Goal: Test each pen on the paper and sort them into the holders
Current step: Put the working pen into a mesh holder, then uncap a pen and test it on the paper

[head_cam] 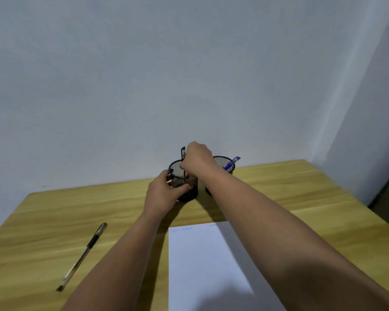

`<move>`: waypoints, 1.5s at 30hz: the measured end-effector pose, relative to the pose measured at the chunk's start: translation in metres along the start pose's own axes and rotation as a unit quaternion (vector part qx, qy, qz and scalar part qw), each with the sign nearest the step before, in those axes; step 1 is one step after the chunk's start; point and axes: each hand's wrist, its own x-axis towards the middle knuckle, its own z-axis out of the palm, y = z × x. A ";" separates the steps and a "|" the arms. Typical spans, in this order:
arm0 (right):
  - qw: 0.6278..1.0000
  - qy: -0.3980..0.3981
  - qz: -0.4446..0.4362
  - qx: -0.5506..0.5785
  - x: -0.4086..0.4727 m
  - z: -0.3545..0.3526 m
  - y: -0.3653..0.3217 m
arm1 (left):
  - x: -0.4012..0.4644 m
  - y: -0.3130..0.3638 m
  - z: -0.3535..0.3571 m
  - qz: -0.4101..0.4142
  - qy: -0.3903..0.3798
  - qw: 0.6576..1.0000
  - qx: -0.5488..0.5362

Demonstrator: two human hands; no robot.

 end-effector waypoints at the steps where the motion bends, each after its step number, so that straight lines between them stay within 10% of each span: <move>1: 1.000 0.006 -0.002 0.000 -0.001 -0.001 0.001 | 0.000 0.001 0.000 -0.001 0.001 1.000 0.003; 12: 0.996 0.071 -0.031 0.053 -0.043 -0.026 -0.028 | -0.036 0.015 -0.078 -0.025 0.031 0.980 0.193; 20: 0.994 -0.057 -0.046 0.085 -0.096 0.028 -0.079 | -0.077 -0.029 -0.173 -0.132 0.047 0.948 0.287; 33: 0.988 -0.140 0.005 0.069 -0.152 0.135 -0.109 | -0.107 -0.058 -0.191 -0.259 0.011 0.966 -0.019; 45: 0.988 -0.147 -0.043 0.011 -0.159 0.132 -0.110 | -0.106 -0.069 -0.184 -0.121 0.057 0.980 0.150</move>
